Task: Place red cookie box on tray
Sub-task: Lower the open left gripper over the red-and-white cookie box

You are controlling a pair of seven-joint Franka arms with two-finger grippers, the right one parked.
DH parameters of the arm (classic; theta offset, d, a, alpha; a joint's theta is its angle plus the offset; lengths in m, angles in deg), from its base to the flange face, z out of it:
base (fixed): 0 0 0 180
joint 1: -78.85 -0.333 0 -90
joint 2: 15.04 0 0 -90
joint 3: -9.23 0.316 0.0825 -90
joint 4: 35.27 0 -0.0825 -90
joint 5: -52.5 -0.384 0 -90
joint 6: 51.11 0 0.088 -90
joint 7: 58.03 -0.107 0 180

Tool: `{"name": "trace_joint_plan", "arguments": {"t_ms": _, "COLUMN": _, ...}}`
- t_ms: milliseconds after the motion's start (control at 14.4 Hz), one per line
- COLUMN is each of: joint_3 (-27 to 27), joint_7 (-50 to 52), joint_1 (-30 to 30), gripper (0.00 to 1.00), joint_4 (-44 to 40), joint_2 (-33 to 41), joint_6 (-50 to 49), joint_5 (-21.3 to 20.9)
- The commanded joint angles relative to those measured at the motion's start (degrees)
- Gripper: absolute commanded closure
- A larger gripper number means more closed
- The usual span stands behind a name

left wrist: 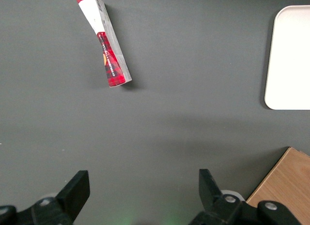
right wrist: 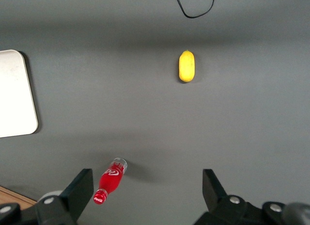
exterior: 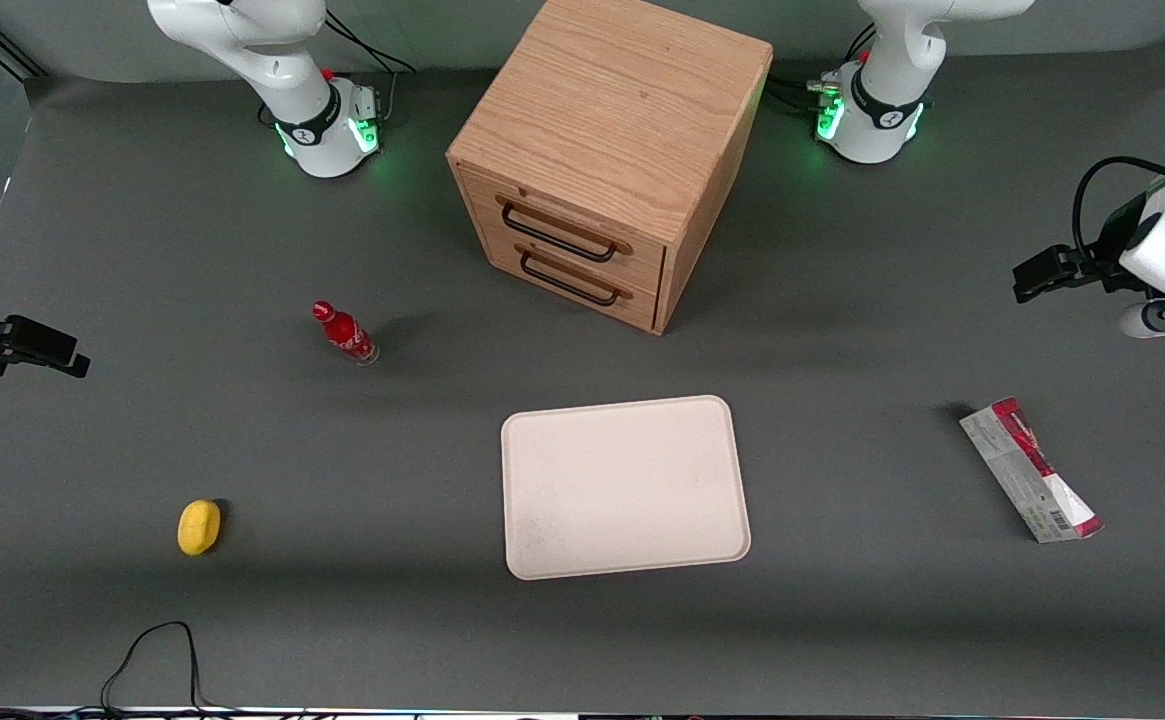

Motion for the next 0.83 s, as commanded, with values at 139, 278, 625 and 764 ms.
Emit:
{"name": "trace_joint_plan", "arguments": {"t_ms": 139, "joint_3": 0.2, "joint_7": -0.4, "joint_1": 0.7, "gripper": 0.0, "joint_4": -4.4, "joint_2": -2.1, "joint_6": -3.1, "joint_5": -0.5}}
{"name": "trace_joint_plan", "arguments": {"t_ms": 278, "joint_3": 0.2, "joint_7": 0.1, "joint_1": 0.8, "gripper": 0.0, "joint_4": -6.0, "joint_2": -3.5, "joint_6": -5.8, "joint_5": 0.3}}
{"name": "trace_joint_plan", "arguments": {"t_ms": 625, "joint_3": 0.4, "joint_7": -0.9, "joint_1": -0.1, "gripper": 0.0, "joint_4": -6.8, "joint_2": -3.9, "joint_6": -7.6, "joint_5": 0.1}}
{"name": "trace_joint_plan", "arguments": {"t_ms": 764, "joint_3": 0.7, "joint_7": -1.0, "joint_1": -0.5, "gripper": 0.0, "joint_4": -7.4, "joint_2": -4.5, "joint_6": -7.4, "joint_5": 0.3}}
